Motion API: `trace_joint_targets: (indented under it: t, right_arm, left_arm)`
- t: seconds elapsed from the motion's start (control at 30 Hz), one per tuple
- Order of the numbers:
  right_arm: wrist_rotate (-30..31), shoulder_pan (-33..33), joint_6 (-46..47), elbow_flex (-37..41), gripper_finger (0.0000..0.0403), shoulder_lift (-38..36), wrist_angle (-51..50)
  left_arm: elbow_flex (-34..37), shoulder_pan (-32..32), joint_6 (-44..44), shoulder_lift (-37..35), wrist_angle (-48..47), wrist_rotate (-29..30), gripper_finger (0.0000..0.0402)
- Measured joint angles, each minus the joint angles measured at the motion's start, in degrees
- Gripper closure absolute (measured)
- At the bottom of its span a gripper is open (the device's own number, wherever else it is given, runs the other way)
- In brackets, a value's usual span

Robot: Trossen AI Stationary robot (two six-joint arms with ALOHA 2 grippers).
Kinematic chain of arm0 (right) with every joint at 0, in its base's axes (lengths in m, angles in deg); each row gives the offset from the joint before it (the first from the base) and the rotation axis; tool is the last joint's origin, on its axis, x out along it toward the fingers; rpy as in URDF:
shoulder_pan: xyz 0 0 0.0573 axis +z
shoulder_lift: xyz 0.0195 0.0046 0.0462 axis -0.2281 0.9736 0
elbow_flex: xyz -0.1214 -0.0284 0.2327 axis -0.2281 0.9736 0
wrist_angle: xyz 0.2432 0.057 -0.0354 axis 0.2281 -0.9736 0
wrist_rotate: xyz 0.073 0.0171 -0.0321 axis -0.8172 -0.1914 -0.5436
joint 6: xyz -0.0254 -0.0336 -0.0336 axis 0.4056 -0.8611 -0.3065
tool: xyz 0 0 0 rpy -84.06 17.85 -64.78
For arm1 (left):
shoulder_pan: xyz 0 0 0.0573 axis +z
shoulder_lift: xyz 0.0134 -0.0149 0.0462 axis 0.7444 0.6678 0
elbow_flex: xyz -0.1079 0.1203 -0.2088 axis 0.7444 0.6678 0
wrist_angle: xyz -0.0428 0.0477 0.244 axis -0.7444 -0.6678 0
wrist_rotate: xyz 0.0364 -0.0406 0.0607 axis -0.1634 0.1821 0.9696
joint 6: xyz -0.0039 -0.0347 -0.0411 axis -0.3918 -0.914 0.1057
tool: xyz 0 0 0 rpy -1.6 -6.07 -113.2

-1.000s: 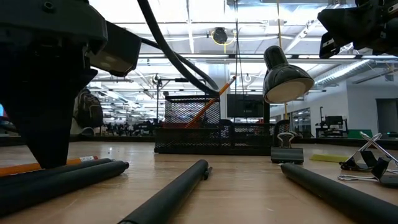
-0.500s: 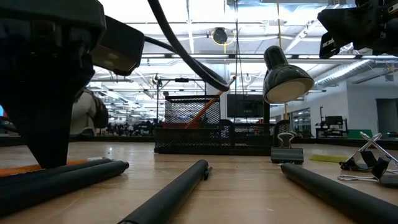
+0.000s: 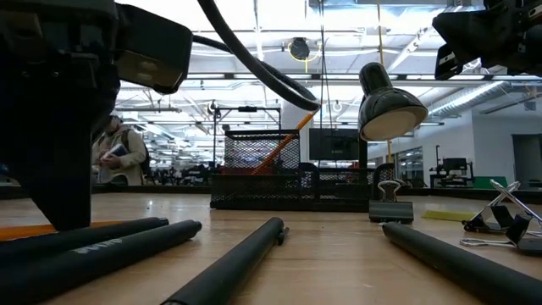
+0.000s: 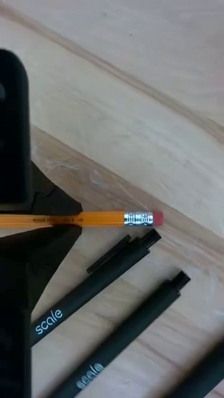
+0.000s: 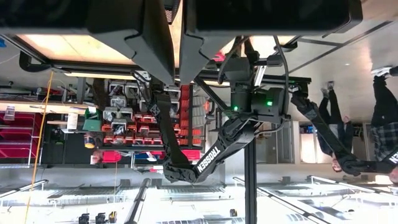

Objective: Pick and place office supplies into organizer
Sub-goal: Put the yellow pencil into the black desk organizer

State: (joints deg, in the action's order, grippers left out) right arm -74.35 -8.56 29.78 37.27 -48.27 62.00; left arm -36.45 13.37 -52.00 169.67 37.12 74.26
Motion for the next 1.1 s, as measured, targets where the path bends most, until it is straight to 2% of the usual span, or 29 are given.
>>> trace_joint_targets:
  t: [0.2, 0.4, 0.6, 0.73, 0.97, 1.1]
  right_arm:
    - [0.0, 0.0, 0.0, 0.0, 0.0383, 0.0, 0.0]
    - [0.0, 0.0, 1.2, 0.0, 0.0383, 0.0, 0.0]
    - [0.0, 0.0, 1.5, 0.0, 0.0383, 0.0, 0.0]
    - [0.0, 0.0, 1.3, 0.0, 0.0383, 0.0, 0.0]
    - [0.0, 0.0, 0.9, 0.0, 0.0383, 0.0, 0.0]
    - [0.0, 0.0, 1.0, 0.0, 0.0383, 0.4, 0.1]
  left_arm:
    - [0.2, -0.4, 0.7, -1.7, 0.0, 4.8, 0.0395]
    - [0.5, -1.0, 0.7, -3.5, -0.2, 11.4, 0.0384]
    - [0.4, -2.4, 1.3, -4.7, 0.2, 15.1, 0.0397]
    - [0.3, -2.8, 3.3, -5.9, 0.8, 17.9, 0.0385]
    - [0.2, -2.2, 12.7, -7.7, 5.2, 22.5, 0.0397]
    - [0.1, -1.0, 21.1, -7.9, 12.3, 23.0, 0.0386]
